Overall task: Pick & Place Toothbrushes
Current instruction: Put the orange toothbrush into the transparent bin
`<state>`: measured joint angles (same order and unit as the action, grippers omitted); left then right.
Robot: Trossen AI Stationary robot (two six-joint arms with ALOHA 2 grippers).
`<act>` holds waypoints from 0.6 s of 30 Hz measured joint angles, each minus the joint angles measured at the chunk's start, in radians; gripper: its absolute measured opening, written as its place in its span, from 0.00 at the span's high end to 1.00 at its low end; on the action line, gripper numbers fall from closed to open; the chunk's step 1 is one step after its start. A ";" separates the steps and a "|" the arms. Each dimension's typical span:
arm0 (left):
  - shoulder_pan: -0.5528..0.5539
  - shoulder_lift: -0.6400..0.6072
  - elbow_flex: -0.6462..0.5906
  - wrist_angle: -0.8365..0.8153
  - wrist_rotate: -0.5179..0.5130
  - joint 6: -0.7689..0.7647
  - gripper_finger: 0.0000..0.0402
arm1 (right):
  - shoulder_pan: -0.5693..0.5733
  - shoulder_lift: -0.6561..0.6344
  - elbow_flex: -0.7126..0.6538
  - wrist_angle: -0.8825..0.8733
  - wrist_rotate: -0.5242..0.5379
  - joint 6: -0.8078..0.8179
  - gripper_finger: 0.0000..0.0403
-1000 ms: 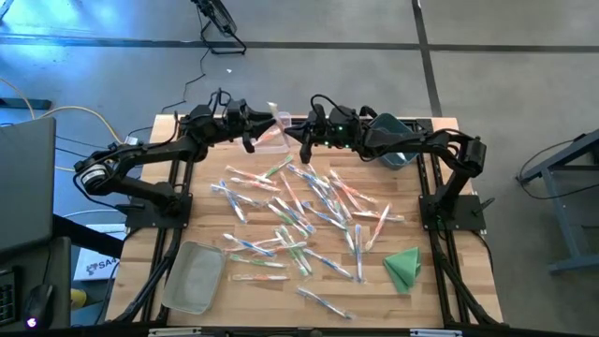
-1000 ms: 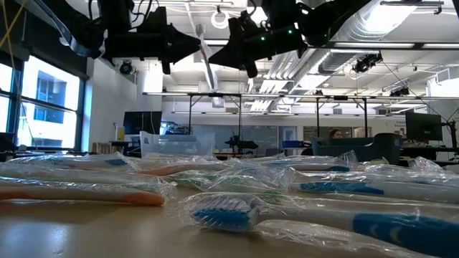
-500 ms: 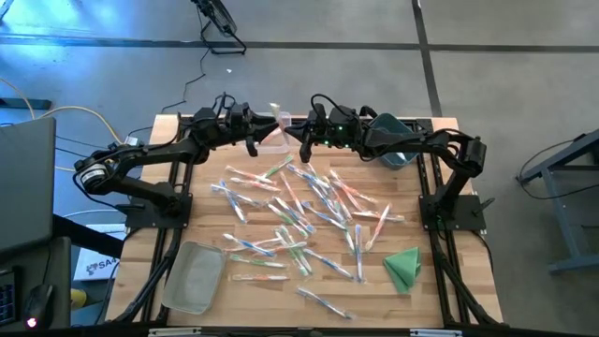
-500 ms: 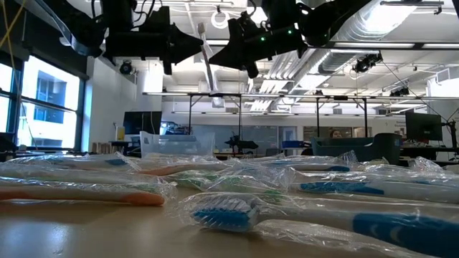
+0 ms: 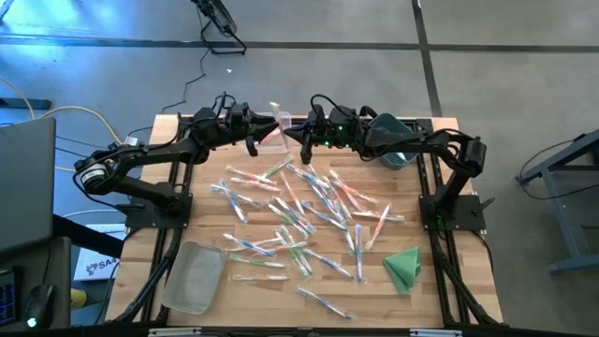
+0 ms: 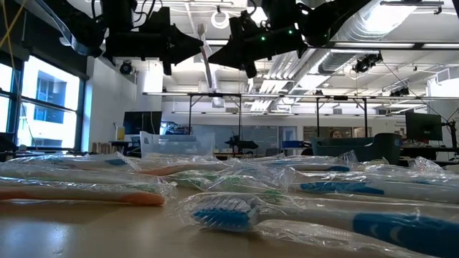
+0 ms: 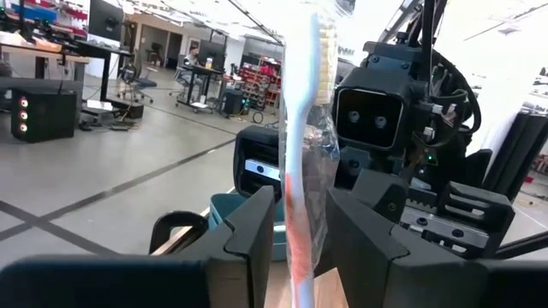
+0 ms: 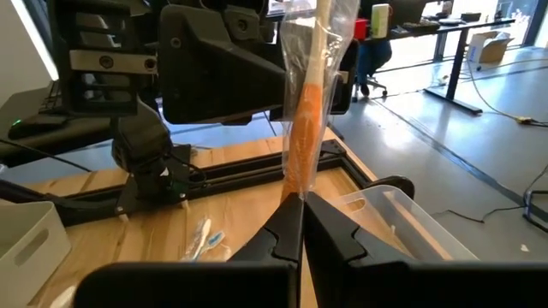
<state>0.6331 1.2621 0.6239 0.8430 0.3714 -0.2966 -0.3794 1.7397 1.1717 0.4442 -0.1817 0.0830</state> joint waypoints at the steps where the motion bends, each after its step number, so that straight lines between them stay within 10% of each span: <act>1: 0.000 0.000 0.000 0.000 0.000 0.000 0.74 | 0.000 0.000 0.000 0.000 -0.002 0.000 0.99; 18: 0.000 0.000 0.000 -0.007 0.003 0.003 0.99 | 0.000 0.000 0.000 -0.002 -0.002 -0.001 0.99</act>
<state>0.6331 1.2621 0.6239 0.8356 0.3748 -0.2935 -0.3798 1.7401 1.1717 0.4419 -0.1836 0.0822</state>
